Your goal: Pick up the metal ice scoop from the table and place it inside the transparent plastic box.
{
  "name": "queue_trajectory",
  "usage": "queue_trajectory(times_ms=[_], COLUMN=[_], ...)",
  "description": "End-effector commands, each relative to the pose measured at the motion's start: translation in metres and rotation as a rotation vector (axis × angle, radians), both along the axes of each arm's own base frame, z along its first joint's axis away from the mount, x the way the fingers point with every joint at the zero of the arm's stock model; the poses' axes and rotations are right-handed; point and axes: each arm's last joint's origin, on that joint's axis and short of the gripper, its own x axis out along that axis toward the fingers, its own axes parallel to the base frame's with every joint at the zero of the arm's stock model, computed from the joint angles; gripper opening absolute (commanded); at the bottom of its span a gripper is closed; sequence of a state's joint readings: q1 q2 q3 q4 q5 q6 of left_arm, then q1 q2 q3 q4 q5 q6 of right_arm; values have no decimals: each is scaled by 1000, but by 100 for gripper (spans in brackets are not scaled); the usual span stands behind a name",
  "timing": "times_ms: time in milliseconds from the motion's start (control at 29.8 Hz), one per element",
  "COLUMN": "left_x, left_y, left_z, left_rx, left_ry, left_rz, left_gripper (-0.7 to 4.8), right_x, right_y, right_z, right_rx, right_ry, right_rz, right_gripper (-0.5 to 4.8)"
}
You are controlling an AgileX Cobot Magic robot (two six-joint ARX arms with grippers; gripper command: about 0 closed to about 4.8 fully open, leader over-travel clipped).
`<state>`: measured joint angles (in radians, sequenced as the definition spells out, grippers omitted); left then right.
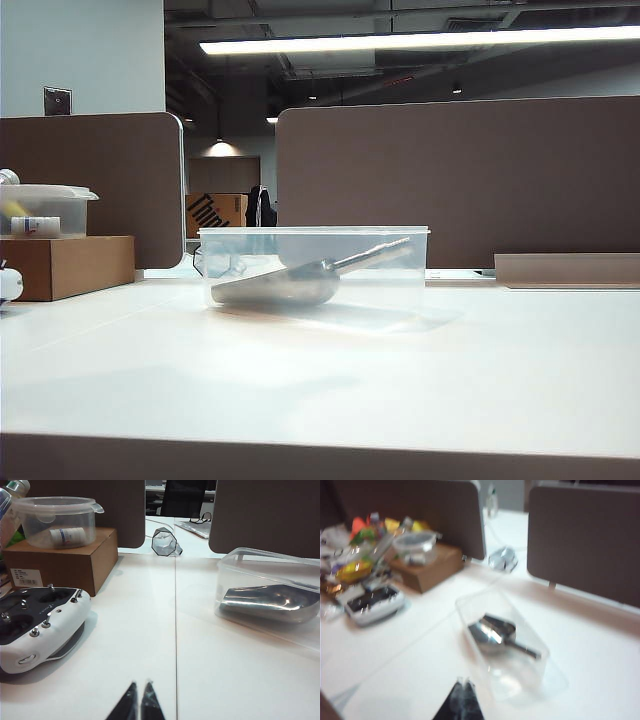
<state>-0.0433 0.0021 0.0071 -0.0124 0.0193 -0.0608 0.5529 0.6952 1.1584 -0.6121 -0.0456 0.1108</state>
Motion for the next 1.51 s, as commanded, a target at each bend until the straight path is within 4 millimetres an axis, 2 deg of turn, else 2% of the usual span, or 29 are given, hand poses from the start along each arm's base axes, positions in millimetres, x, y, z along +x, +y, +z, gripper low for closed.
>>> queue_trajectory(times_ms=[34,269,705,873,1007,1242,1377,1511], left_x=[0,0,0,0,0,0,0,0], left_y=[0,0,0,0,0,0,0,0], left_z=[1,1,0,0,0,0,0,0], left_rx=[0,0,0,0,0,0,0,0], left_ry=[-8,-7,-5,-5,-5,-5,-5,-5], left_rz=[-5,-5,-5,-5,-5,-5,-5,-5], left_gripper=[21,21,21,21,21,21,21,21], right_x=[-9,-22,-25,-26,-20,-4,1,4], right_y=[-6,-13,-16,-26,-35,-52,-57,-57], right_z=[-6,-9,-9,-25,-56,-138,-178,-207], right_rx=[-30,-42,-67,-149,-129,-99,-95,-93], right_ry=[52,70,46,27,-15,-102,-124,-103], right_rz=[3,2,-3,-92,-258,-529,-591,-594], right_gripper=[-5,-5,-5,-5,-5,-5,-5,-5])
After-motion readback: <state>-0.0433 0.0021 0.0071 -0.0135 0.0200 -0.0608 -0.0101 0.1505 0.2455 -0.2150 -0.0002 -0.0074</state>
